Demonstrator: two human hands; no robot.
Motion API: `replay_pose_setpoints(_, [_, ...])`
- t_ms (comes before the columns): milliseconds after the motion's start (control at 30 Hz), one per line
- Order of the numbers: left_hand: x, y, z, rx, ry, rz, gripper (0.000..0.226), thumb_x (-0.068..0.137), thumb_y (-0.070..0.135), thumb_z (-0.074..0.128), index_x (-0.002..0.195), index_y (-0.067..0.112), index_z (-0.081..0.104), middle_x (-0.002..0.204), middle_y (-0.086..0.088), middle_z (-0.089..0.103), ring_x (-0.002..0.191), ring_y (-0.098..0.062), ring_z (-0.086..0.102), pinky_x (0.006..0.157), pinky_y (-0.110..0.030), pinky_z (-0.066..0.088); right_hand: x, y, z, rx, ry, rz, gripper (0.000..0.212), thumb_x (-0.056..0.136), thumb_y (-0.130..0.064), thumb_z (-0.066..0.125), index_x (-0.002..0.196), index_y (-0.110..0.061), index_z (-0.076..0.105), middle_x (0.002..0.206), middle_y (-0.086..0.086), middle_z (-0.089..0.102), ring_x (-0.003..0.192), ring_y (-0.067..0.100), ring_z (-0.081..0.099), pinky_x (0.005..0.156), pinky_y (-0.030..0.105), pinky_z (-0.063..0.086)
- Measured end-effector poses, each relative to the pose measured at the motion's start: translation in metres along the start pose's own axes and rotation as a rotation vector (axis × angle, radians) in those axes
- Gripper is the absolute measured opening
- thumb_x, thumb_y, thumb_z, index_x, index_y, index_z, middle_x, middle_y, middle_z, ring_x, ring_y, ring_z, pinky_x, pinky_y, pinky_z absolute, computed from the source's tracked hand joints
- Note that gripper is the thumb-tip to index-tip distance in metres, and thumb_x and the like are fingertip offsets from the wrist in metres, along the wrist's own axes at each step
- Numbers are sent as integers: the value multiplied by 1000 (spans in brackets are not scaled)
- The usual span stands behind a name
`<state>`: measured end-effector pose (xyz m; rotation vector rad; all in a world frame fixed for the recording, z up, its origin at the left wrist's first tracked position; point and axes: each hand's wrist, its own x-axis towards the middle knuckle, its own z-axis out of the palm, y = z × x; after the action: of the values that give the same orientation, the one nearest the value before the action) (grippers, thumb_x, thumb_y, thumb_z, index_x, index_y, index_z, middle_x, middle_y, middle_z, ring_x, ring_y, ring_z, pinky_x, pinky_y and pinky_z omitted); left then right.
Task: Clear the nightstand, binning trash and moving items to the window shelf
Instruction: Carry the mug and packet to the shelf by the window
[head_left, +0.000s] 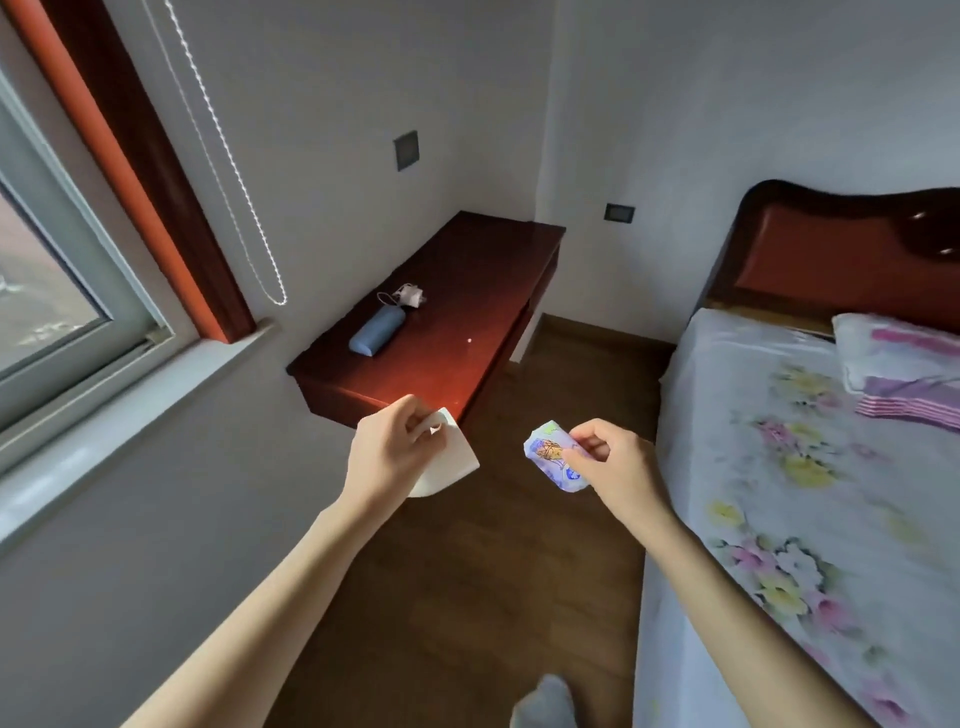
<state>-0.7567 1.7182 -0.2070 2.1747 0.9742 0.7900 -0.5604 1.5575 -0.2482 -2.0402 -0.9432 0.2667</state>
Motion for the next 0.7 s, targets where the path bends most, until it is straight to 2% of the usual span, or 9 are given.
replay_pose_setpoints(100, [42,3,36,-23,31,-35,8,76,16,71,77,17,62,71,8,62,70,-8,56,58,-13,38,53,18,-10,-9,-36,-17,7,80,-23,69,84,-22,65,79,-9,68,75,5,66,56,25,55])
replay_pose_setpoints(167, [69,8,57,-27,64,-73,9,77,17,71,76,17,62,72,7,62,70,-8,55,57,-15,38,88,28,-21,-6,-65,-39,10,80,-25,71,86,-22,64,78,-12,67,73,0,65,51,11,49])
replay_pose_setpoints(233, [93,13,76,-27,90,-121,10,76,17,71,76,16,61,72,8,60,68,-6,53,57,-20,38,120,39,-31,-1,-102,-42,13,80,-26,72,86,-25,61,78,-17,64,73,-3,64,51,7,47])
replay_pose_setpoints(367, [137,15,105,-8,117,-182,16,77,14,71,72,16,56,65,11,52,60,-3,46,53,-18,33,187,59,-41,-10,-144,-49,14,80,-25,72,86,-27,59,78,-17,64,73,0,65,55,13,53])
replay_pose_setpoints(500, [174,8,126,-2,140,-251,12,77,14,70,74,15,59,62,11,50,58,-4,46,51,-15,32,249,69,-30,0,-208,-41,14,80,-24,71,85,-29,59,79,-16,65,75,2,67,61,26,59])
replay_pose_setpoints(667, [230,-15,144,6,175,-321,14,78,16,71,73,15,58,64,10,54,58,-4,45,51,-15,33,329,68,7,62,-289,-52,8,78,-20,69,83,-24,64,78,-11,69,73,5,66,61,25,55])
replay_pose_setpoints(700, [242,-22,147,6,190,-337,15,78,17,71,73,15,58,65,8,55,58,-5,46,52,-19,33,345,67,17,78,-304,-51,7,78,-21,69,84,-22,65,77,-10,69,72,4,66,61,24,54])
